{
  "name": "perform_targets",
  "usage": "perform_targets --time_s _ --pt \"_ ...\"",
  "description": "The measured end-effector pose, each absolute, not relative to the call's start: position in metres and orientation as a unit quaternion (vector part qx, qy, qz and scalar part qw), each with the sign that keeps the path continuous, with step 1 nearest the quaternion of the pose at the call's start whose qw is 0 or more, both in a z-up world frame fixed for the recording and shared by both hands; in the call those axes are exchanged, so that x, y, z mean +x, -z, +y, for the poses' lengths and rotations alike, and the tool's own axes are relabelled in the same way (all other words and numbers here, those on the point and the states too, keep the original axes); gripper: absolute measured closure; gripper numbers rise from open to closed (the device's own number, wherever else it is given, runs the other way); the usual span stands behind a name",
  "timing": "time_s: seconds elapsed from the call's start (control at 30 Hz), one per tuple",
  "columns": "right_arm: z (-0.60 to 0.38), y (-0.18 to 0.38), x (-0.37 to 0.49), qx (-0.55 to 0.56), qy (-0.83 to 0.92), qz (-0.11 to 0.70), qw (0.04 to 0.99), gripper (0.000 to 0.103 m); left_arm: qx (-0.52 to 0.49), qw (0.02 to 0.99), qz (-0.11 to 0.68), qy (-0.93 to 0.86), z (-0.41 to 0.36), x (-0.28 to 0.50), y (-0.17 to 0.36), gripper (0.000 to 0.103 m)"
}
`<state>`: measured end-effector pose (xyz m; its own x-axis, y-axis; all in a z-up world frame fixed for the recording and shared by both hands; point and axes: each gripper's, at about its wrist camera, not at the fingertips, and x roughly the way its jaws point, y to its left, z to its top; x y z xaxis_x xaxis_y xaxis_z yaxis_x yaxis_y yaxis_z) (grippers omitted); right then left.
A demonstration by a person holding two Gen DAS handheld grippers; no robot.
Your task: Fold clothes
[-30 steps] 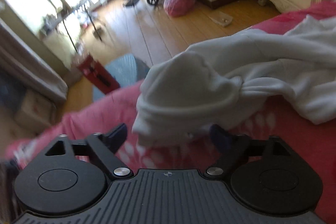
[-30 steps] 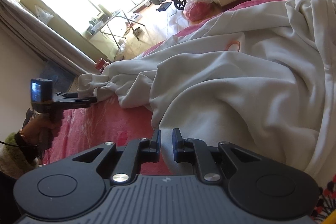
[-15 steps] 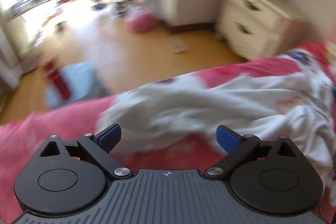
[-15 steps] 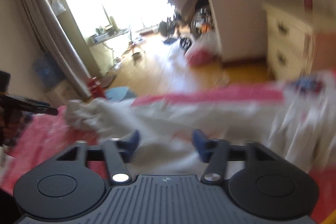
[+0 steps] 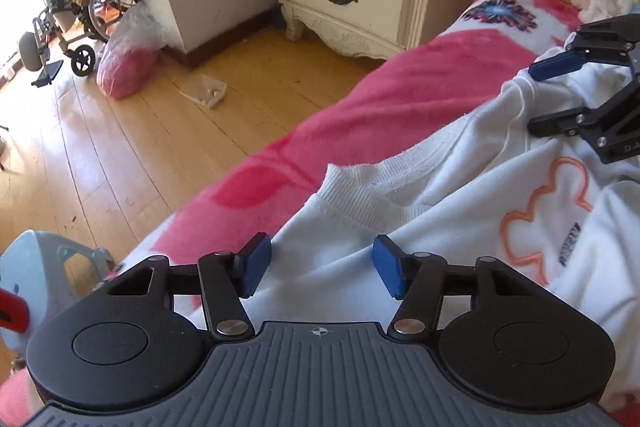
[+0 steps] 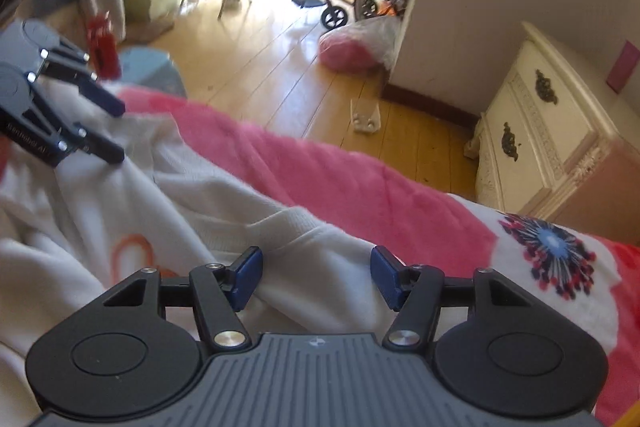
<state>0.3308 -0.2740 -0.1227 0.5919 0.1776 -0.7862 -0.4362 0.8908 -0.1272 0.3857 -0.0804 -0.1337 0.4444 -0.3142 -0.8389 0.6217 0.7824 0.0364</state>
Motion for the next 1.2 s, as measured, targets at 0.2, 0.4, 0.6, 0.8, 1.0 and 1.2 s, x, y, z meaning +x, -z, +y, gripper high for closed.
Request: perform_targets --time_s 0.2,0.4,0.6,0.8,1.0,1.2 --pt "-0.276 0.129 0.331 -0.152 -0.21 0.418 0.87 0.054 0.209 0.831 0.405 0.32 -0.077 0.364 0.134 0.064" --pt "-0.271 0.112 0.325 -0.186 -0.194 0.383 0.884 0.096 0.254 0.836 0.337 0.352 -0.087 0.343 0.134 0.103" --pt "-0.263 0.078 0.326 -0.199 -0.163 0.292 0.921 0.097 0.237 0.883 0.258 0.312 -0.082 0.344 0.105 0.103" --pt "-0.252 0.1 0.362 -0.199 -0.139 0.276 0.93 0.097 0.224 0.895 0.287 0.259 -0.087 0.381 0.116 0.103" --pt "-0.257 0.15 0.399 -0.158 -0.117 0.353 0.915 0.096 0.216 0.887 0.333 0.237 -0.075 0.383 0.124 0.103" --pt "-0.279 0.112 0.384 -0.101 -0.103 0.347 0.927 0.053 0.184 0.886 0.353 0.237 -0.057 0.368 0.105 0.1"
